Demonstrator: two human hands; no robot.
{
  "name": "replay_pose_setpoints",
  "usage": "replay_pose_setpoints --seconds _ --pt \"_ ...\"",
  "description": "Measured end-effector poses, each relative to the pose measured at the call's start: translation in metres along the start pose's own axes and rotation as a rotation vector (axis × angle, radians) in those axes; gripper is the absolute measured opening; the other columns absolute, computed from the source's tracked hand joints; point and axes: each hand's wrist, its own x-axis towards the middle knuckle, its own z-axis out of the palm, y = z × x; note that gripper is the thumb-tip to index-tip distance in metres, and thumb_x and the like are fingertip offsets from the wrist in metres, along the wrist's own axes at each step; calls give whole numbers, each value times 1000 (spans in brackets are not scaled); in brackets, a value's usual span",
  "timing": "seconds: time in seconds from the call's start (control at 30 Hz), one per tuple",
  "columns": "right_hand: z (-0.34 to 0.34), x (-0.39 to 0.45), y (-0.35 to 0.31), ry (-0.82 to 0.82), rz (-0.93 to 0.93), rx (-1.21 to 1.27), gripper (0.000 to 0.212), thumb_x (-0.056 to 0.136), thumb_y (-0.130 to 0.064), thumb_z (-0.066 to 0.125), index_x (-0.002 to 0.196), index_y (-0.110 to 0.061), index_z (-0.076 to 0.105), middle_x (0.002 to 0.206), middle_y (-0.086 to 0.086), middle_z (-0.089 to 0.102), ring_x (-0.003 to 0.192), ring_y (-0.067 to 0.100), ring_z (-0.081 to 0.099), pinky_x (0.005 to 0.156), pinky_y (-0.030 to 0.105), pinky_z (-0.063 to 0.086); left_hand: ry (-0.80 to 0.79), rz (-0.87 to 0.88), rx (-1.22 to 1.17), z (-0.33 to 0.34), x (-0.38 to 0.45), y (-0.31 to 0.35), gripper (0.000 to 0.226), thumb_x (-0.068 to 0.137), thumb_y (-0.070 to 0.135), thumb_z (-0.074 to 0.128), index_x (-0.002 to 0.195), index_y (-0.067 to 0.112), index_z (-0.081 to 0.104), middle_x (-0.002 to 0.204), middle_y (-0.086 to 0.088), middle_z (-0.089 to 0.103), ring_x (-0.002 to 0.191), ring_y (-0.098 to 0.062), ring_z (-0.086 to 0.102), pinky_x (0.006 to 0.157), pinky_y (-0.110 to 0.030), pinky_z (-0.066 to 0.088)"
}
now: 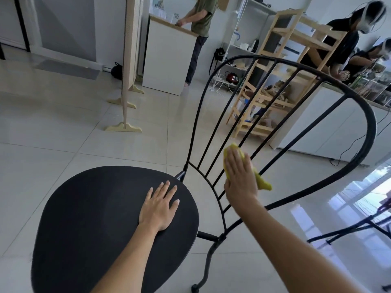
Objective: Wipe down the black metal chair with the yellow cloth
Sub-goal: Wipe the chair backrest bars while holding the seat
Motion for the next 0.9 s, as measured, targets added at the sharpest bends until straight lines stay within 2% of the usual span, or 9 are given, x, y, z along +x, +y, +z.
replay_pose_setpoints --seconds 0.1,0.2,0.27,0.37,0.43,0.53,0.7,0.83,0.9 --pt "24 -10 -50 -87 -67 -13 75 99 -47 21 150 -5 -15 157 16 -22 144 33 -21 114 51 -12 -9 5 -8 -1 -1 0 79 78 57 -10 150 30 7 160 5 -1 147 -11 -4 119 -37 -4" --pt "34 -15 -74 -143 -86 -11 76 100 -44 24 148 -6 -20 157 14 -25 143 32 -24 113 50 -16 -26 -10 -11 -2 1 0 59 96 50 10 151 29 5 160 5 -4 147 -11 -7 119 -36 -6" --pt "33 -16 -74 -148 -101 -19 78 100 -44 26 147 -5 -22 157 14 -26 143 31 -25 113 50 -16 -26 -7 -12 -2 2 0 56 98 47 15 151 29 5 160 5 -4 147 -10 -7 119 -36 -6" --pt "26 -15 -64 -189 -191 -67 79 98 -47 28 148 -6 -19 157 13 -25 143 31 -26 112 53 -16 -18 0 -11 0 0 -3 63 92 53 4 151 29 7 160 5 -1 147 -11 -5 119 -36 -6" --pt "18 -11 -49 -187 -203 -70 77 98 -48 27 148 -7 -17 158 11 -23 144 30 -26 109 56 -19 -14 9 0 0 -1 -3 74 83 56 -7 150 29 8 160 5 0 147 -11 -4 118 -37 -5" --pt "-1 -2 -11 -97 -129 -19 71 99 -44 22 149 -7 -12 159 12 -20 144 31 -23 105 58 -22 -32 -4 -19 0 -1 -4 69 88 55 0 150 29 8 160 5 -1 147 -11 -3 119 -37 -5" --pt "-33 15 73 36 -26 0 66 98 -43 15 152 -11 -6 160 11 -14 147 30 -15 114 57 -10 -33 -11 -24 -3 -1 -1 58 96 50 11 150 29 9 161 4 0 147 -11 -2 119 -36 -4" --pt "-55 29 132 92 48 42 68 96 -52 13 152 -17 -3 161 9 -11 148 27 -9 115 57 -6 -17 -11 -8 -4 -2 -1 85 74 58 -15 150 29 10 160 5 1 147 -10 0 119 -36 -3" --pt "-62 37 154 105 93 53 70 95 -55 14 153 -18 -1 161 8 -11 148 27 -8 115 57 -5 -10 -13 -18 -3 -1 0 90 69 57 -18 150 30 10 160 5 1 147 -10 -1 119 -35 -4"
